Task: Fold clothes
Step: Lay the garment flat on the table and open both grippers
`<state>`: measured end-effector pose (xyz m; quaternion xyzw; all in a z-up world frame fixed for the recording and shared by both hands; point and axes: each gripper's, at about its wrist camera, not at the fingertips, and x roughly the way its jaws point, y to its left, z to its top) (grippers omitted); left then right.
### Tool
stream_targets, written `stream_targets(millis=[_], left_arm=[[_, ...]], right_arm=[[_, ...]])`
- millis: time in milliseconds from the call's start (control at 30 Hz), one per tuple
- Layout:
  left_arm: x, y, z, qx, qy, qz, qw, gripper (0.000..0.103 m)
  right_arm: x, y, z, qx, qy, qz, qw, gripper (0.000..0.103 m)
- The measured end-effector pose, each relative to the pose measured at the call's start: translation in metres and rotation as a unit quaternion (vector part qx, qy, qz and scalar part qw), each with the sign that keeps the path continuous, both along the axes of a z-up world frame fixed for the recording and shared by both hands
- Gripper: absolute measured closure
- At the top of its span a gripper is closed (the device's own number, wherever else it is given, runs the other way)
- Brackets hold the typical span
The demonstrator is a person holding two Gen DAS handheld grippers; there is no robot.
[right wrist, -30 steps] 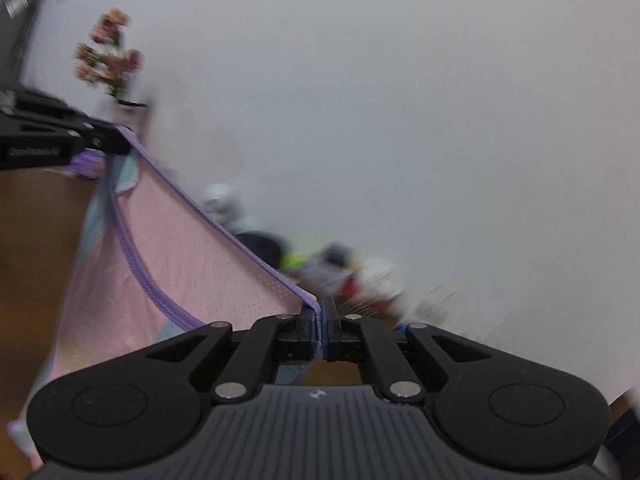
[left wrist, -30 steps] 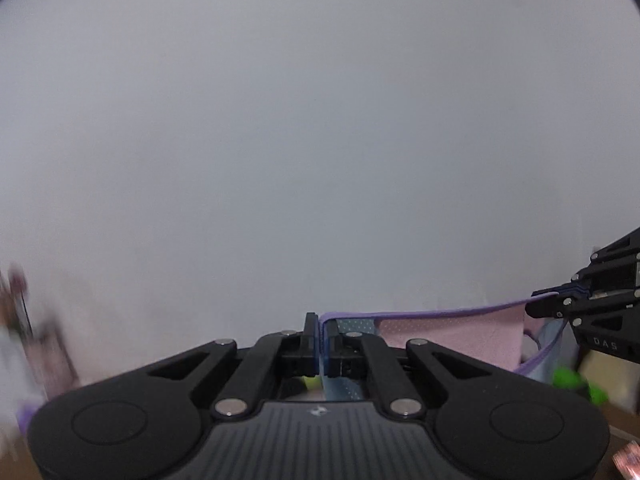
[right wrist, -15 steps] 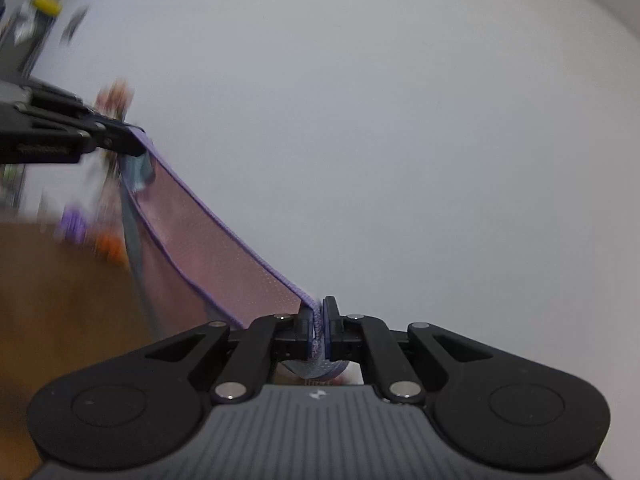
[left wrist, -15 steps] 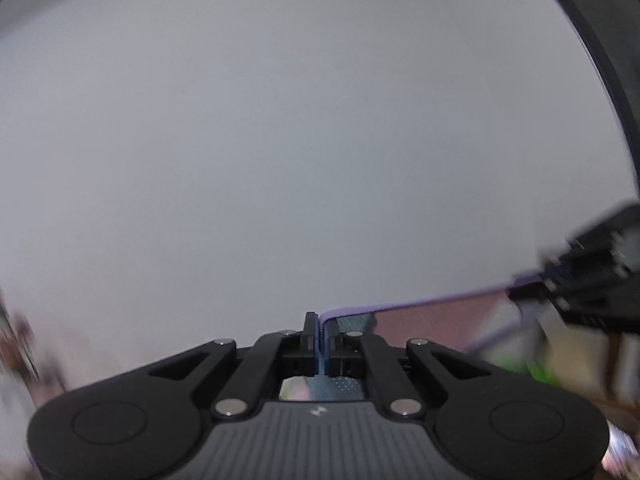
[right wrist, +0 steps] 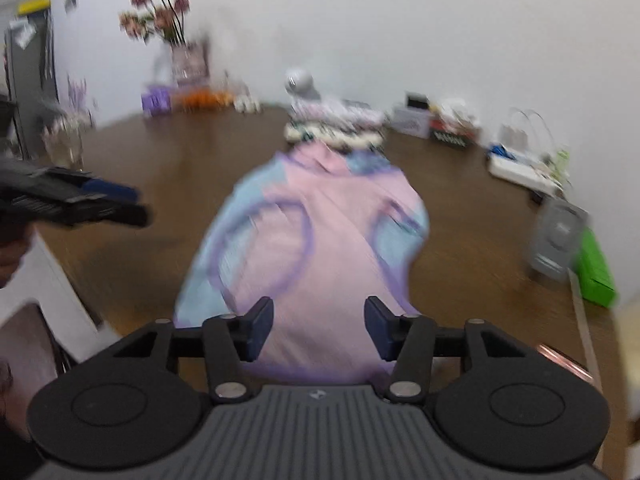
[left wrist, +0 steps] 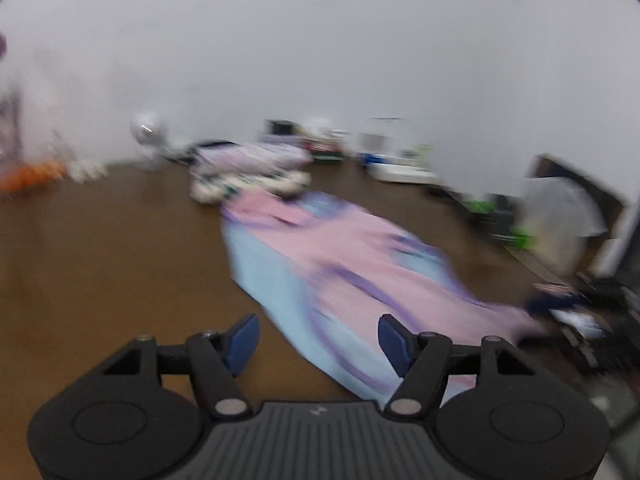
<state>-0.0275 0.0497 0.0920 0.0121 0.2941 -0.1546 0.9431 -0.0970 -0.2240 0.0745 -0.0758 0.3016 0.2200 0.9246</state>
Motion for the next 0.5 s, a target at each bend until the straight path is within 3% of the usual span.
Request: stream_targets(millis=[100, 233, 333, 500], left_arm=[[0.085, 0.005, -0.006, 0.003, 0.015, 0.040, 0.9991, 0.038], [0.166, 0.005, -0.025, -0.010, 0.050, 0.062, 0.9968, 0.039], [0.195, -0.007, -0.036, 0.010, 0.060, 0.074, 0.9953, 0.041], [0.215, -0.020, -0.061, 0.072, 0.052, 0.090, 0.9920, 0.055]], right_arm=[[0.026, 0.036, -0.022, -0.002, 0.007, 0.014, 1.000, 0.070], [0.048, 0.068, -0.045, -0.011, 0.019, 0.055, 0.998, 0.071], [0.048, 0.074, -0.055, -0.017, 0.030, 0.069, 0.997, 0.072], [0.044, 0.069, -0.059, -0.015, 0.036, 0.066, 0.997, 0.068]])
